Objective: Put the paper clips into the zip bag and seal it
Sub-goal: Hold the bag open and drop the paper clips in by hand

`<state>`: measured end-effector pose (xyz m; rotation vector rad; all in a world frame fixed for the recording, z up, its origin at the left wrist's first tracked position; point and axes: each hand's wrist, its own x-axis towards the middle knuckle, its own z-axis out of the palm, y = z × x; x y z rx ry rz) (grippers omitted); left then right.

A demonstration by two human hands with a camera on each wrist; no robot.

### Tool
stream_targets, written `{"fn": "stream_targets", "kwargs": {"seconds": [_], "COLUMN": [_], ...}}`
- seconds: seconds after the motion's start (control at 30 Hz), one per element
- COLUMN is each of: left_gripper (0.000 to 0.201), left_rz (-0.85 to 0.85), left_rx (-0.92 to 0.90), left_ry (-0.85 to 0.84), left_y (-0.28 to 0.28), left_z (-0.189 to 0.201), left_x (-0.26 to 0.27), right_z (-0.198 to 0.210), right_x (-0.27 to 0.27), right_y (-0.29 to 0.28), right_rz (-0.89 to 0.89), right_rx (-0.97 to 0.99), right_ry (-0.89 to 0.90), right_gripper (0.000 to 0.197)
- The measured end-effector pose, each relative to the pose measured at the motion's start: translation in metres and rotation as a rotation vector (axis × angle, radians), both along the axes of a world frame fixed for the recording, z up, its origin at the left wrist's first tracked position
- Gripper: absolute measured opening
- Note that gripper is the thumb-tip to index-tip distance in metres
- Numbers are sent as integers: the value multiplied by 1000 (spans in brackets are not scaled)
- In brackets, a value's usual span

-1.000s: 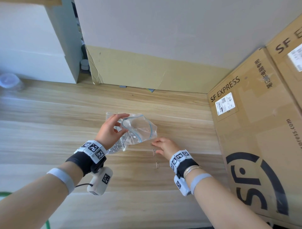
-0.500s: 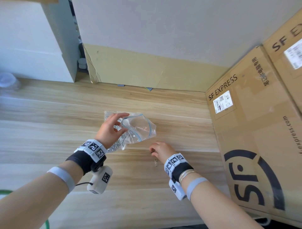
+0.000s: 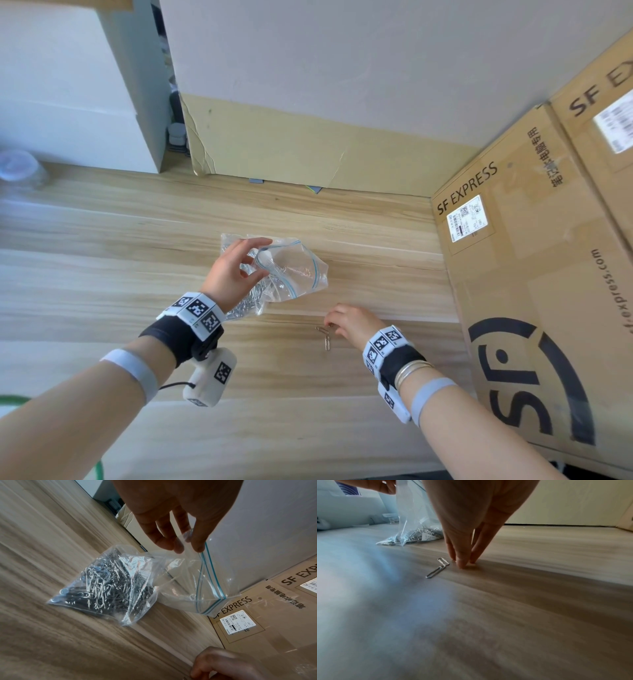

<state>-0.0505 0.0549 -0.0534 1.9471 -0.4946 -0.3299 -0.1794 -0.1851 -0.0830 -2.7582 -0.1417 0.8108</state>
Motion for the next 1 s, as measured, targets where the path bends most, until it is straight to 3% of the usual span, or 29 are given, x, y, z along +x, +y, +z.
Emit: {"fn": "stream_targets", "kwargs": {"seconds": [0.2, 0.47, 0.7, 1.0], "left_gripper": [48, 46, 48, 46], "left_rz": [-4, -15, -17, -8], "left_rx": [3, -6, -10, -12], "left_ry": [7, 11, 4, -7], "left_y": [0, -3, -2, -1], "left_z": [0, 1, 3, 1], "left_x": [0, 0, 0, 1], "right_z": [0, 1, 3, -1], "right_x": [0, 4, 3, 11], "right_y": [1, 5, 19, 32], "right_rz": [-63, -137, -244, -261], "right_rx": [-39, -53, 56, 4], "right_ry": [-48, 55, -29, 89], "right_gripper": [19, 19, 11, 7]}}
